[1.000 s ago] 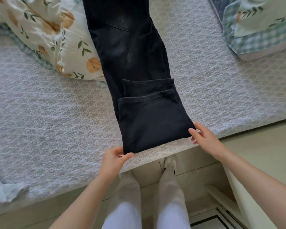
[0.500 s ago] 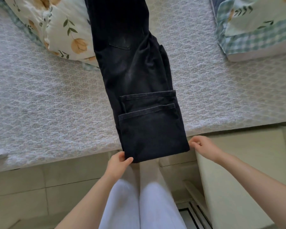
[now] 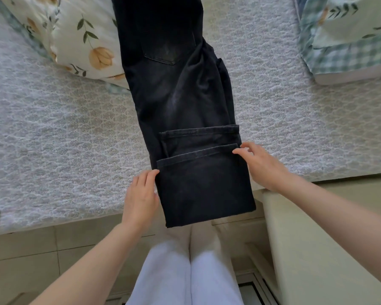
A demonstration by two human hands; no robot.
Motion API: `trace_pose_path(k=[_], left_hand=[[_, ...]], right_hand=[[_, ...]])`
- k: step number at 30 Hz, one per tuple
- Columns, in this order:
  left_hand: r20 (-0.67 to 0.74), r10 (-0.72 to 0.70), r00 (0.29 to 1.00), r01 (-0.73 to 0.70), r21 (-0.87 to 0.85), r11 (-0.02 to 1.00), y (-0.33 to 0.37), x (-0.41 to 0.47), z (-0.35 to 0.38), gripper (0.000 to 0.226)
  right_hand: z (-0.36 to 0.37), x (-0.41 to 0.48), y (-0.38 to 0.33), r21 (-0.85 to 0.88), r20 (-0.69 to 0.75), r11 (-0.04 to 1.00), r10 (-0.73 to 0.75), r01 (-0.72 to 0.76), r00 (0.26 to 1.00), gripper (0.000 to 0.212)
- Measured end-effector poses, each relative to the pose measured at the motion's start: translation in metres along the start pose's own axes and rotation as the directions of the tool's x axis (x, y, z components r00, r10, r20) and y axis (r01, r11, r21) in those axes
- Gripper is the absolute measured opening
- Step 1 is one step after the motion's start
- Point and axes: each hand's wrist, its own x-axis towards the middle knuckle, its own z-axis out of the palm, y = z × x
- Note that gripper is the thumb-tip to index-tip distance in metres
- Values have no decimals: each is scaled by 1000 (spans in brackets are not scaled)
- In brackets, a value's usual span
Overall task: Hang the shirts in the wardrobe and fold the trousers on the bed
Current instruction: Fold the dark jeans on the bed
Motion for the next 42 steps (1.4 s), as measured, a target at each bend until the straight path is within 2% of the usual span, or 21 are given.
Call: trace_pose_path(k=[3,8,10,14,18,21,23,25,28,30,34,37,39,42], left_hand=[[-56,66,996,-65,14,998,-3,41,-11,49],[-182,160,970,-155,43,987,13,138,-39,36],[-204,148,968,-139,59,989,19,179,-52,33],[-273,26,962,-11,56,998,21,250,-79,42],[-348,-26,937,44,42,998,15,285,-96,53],[-384,-73,921,73,-14,997,12,295,-99,62],[-404,-112,908,100,-51,994,10,299,-98,65],[-404,-121,907,103,-66,992,7,304,-98,63],[-351,-88,932,89,-13,996,2,310,-96,61],[-313,-93,945,101,9,995,3,315,-97,60],[-342,-144,929,147,-20,989,12,335,-120,47],[-396,-106,912,88,-65,994,23,368,-154,45],[-441,-93,893,65,-79,995,33,397,-180,45],[-490,-138,861,93,-117,989,44,438,-215,47]], right_hand=[[-14,28,5,214,1,972,101,-99,995,54],[-49,91,3,340,-92,926,203,-161,975,34],[-64,123,-3,415,-110,887,272,-204,956,30],[-97,186,-12,584,-79,743,453,-327,888,35],[-118,235,-14,753,22,541,550,-376,835,40],[-128,255,-19,796,68,455,589,-399,806,52],[-129,258,-13,827,41,420,617,-373,786,37],[-126,252,3,856,20,369,678,-363,734,22],[-116,243,24,880,50,298,716,-370,696,17],[-113,247,28,864,44,323,715,-386,697,15],[-116,259,28,755,-17,471,710,-456,704,30],[-124,263,30,754,17,466,689,-462,724,35],[-131,267,28,752,27,488,649,-443,761,38],[-140,278,24,697,11,599,541,-394,841,38]])
